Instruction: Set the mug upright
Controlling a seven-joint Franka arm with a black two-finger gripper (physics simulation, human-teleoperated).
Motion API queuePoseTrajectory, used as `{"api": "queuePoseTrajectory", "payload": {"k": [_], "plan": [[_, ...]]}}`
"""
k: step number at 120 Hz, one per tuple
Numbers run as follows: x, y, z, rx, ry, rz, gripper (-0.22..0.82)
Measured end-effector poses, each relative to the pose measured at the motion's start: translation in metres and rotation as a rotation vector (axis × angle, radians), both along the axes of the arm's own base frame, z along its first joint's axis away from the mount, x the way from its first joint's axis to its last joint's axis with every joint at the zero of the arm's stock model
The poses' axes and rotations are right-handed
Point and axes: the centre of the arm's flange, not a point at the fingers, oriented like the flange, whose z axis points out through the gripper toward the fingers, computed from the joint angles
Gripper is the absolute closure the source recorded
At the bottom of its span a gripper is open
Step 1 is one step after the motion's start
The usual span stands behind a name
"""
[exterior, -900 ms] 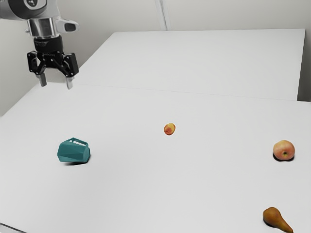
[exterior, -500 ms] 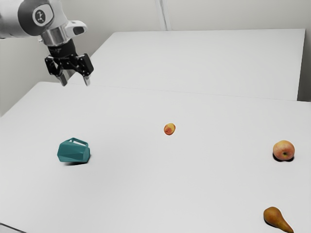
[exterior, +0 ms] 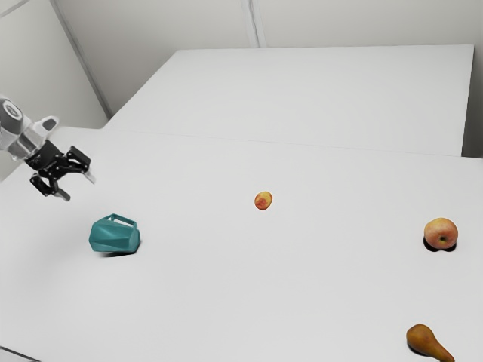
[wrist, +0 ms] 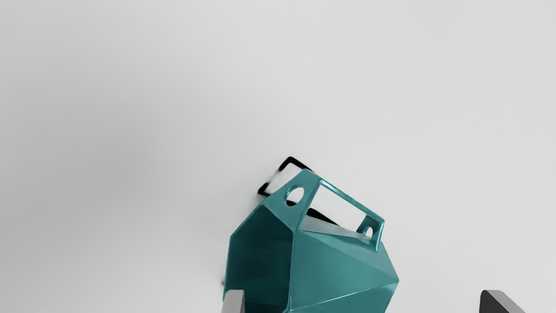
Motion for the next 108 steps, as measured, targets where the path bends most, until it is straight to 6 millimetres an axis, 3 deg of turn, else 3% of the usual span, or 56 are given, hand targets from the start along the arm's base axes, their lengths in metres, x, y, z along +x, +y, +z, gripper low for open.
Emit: {"api": "queuePoseTrajectory", "payload": {"k": [27,55,100,108], "plan": [[-0.030,0.022,-0.076,-0.203,-0.115,0.015,0.02],[-0.046,0.012,-0.121,-0.317,-0.263,-0.080,0.02],[-0.063,-0.014,-0.134,-0.418,-0.497,-0.205,0.02],[-0.064,-0.016,-0.131,-0.417,-0.529,-0.229,0.09]]}}
